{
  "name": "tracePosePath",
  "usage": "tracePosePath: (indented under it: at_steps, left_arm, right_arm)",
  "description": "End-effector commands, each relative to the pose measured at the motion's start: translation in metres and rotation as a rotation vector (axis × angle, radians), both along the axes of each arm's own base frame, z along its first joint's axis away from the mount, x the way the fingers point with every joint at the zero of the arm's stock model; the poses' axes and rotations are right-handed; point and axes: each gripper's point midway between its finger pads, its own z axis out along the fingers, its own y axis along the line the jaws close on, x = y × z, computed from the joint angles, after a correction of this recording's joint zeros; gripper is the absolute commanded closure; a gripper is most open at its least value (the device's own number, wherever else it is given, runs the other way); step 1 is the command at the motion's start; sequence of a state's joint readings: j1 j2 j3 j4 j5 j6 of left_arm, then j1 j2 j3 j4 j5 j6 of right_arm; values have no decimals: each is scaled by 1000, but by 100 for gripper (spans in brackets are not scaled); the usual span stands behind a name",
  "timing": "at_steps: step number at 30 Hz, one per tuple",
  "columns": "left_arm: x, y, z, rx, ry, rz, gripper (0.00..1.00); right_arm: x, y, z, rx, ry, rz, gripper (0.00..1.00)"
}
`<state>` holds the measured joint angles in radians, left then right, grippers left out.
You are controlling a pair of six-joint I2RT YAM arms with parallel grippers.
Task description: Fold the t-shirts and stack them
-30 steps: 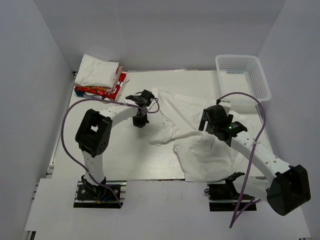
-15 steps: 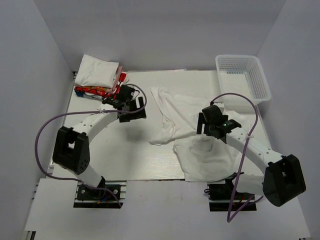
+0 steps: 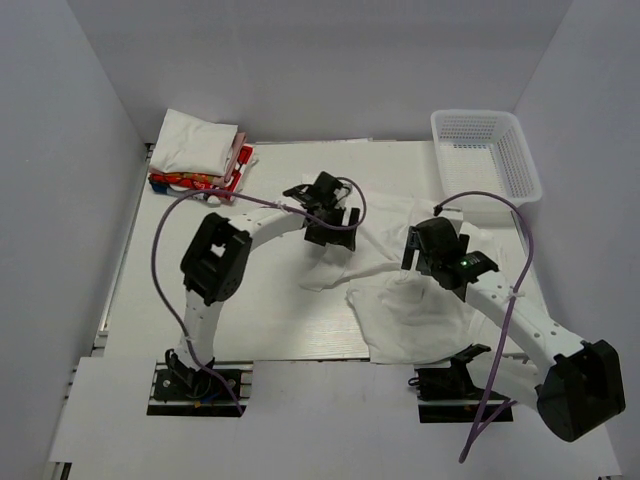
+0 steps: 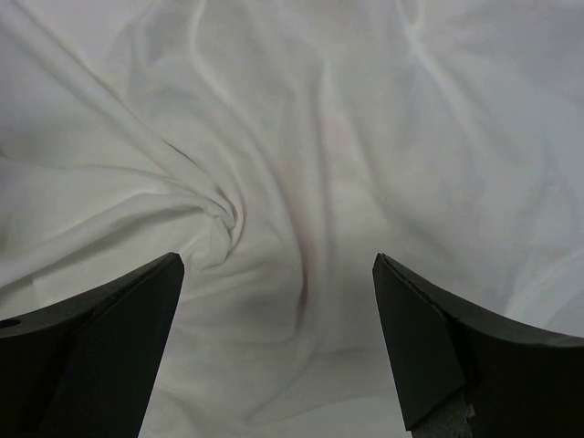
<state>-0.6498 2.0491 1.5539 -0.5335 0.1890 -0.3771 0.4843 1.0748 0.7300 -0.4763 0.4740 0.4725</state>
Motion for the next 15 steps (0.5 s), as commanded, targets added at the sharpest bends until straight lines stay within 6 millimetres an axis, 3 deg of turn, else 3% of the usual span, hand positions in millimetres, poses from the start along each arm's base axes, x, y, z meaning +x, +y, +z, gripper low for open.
tracePosePath:
  at_steps: [1,2,3,4,5,6,7,8,9,12,13,14,15]
  left_arm:
    - [9,-7,12,63,-35,-7,1]
    - [5,-5,-8,120,7,4,1]
    - [7,-5,-12,133,18,17,6]
    - [10,-11,-11,137,11,23,18]
    - [10,-8,-15,157,25,38,34]
    - [14,-4,-18,180,25,89,79]
    - [15,1,-19,204,22,126,94]
    - [20,19,-22,266,14,188,100]
    - [23,24,-13,278,-5,228,100]
    - [24,68,2,347,-47,381,100]
    - [20,89,-3,389,-46,429,100]
    - [21,109,18,433,-118,494,100]
    - [11,137,13,503,-97,543,100]
  right_arm:
    - [-2,-11,3,-11,-26,-45,10]
    - [-2,-11,4,-7,-31,-45,10]
    - [-3,-11,2,-10,-28,-45,10]
    - [-4,-14,0,-16,-25,-49,10]
    - [-5,-14,-2,-15,-21,-52,10]
    - [-4,-14,-1,-14,-22,-51,10]
    - [-6,-15,-3,-16,-15,-48,10]
    - [-6,-16,-3,-14,-17,-54,10]
    - [-6,-15,-4,-17,-16,-49,10]
    - [-5,-12,-8,-10,-7,-37,10]
    - [-6,-12,-10,-11,-2,-34,10]
    - [-5,-10,-11,-10,1,-23,10]
    - [-5,-8,-13,-6,7,-12,10]
